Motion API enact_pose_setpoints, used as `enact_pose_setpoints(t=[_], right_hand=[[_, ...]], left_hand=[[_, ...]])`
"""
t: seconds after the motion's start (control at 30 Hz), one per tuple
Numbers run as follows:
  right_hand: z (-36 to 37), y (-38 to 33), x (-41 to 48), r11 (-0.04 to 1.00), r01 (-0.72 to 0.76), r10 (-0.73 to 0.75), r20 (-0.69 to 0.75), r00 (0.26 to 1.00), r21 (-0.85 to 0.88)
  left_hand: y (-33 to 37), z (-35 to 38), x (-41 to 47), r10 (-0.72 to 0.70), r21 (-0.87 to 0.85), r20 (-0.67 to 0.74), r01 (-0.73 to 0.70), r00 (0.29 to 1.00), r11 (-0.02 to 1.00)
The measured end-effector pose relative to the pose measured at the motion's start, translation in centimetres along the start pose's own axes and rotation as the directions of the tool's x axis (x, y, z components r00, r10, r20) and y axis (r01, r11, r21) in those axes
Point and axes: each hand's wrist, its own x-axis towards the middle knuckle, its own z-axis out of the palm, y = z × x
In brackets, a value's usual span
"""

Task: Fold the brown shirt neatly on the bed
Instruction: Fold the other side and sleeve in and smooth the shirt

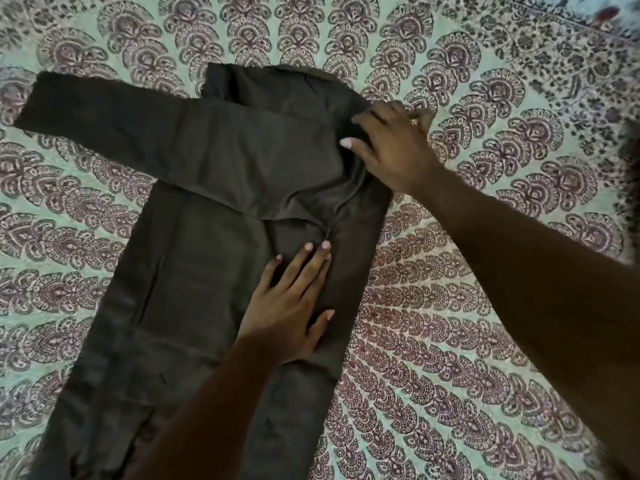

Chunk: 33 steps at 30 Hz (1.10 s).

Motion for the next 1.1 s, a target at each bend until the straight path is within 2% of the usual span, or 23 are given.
enact_pose_setpoints(t=[0.07,0.13,0.2,0.27,0.33,0.4,0.43,0.5,0.57,0.63,0.7,0.8,0.87,0.97,1.03,1.1], right_hand=[[-0.4,0.1,2.7,1.000,-0.027,0.028,0.188,0.982,-0.009],[-0.5,0.2,4.7,0.998,-0.061,0.051,0.354,0.934,0.019],[-0.6,0.4,5.7,0.992,-0.076,0.030,0.402,0.915,0.098],[-0.5,0.7,5.8,0.974,-0.088,0.019,0.314,0.949,0.207],[0.0,0.9,5.1,0.951,-0.051,0.000,0.163,0.987,0.306],[0.8,1.0,4.4,0.949,0.009,-0.026,0.052,0.998,0.315],[1.2,0.9,4.0,0.961,0.010,-0.021,0.036,0.999,0.278],[1.5,0.5,2.7,0.997,-0.008,0.010,-0.022,1.000,0.081],[1.3,-0.4,0.3,0.996,0.057,-0.069,-0.195,0.978,-0.070],[1.8,-1.7,-3.3,0.986,0.146,-0.165,-0.329,0.930,-0.083],[3.3,-3.0,-7.5,0.964,0.255,-0.267,-0.286,0.920,-0.079],[5.6,-2.0,-11.0,0.902,0.418,-0.428,-0.083,0.900,-0.109],[6.2,0.2,-9.8,0.929,0.356,-0.358,-0.002,0.934,-0.103],[5.1,3.2,-5.6,0.989,0.096,-0.090,0.057,0.994,-0.116],[4.1,4.6,-3.8,0.996,-0.029,0.037,0.097,0.995,-0.089],[3.5,4.7,-3.5,0.994,-0.086,0.092,0.094,0.991,-0.070]], left_hand=[[0.1,0.0,0.1,0.002,-0.006,0.003,-0.002,1.000,1.000],[0.0,0.0,0.1,0.002,-0.010,0.005,-0.002,1.000,1.000],[0.0,-0.2,0.2,0.000,-0.015,0.008,0.000,1.000,1.000],[0.0,-0.3,0.1,0.000,-0.030,0.007,0.001,1.000,1.000],[0.0,-0.3,0.0,0.005,-0.040,0.006,-0.005,1.000,0.999],[-0.1,-0.2,0.0,0.012,-0.045,-0.002,-0.012,1.000,0.999],[-0.1,-0.2,0.0,0.017,-0.047,-0.003,-0.018,1.000,0.999],[-0.1,-0.2,0.1,0.022,-0.045,-0.007,-0.022,1.000,0.999],[-0.1,-0.2,0.0,0.018,-0.047,0.004,-0.018,1.000,0.999],[-0.1,-0.1,0.1,0.011,-0.055,0.005,-0.010,1.000,0.998],[-0.1,0.0,0.1,0.006,-0.057,0.007,-0.006,1.000,0.998],[-0.2,0.2,0.1,0.009,-0.045,0.003,-0.009,1.000,0.999],[-0.2,0.1,0.1,0.010,-0.035,0.003,-0.010,1.000,0.999],[-0.1,0.1,0.1,0.009,-0.027,-0.006,-0.009,1.000,1.000],[-0.2,0.1,0.0,0.010,-0.023,-0.013,-0.010,1.000,1.000],[-0.2,0.0,0.0,0.011,-0.025,-0.023,-0.011,1.000,1.000]])
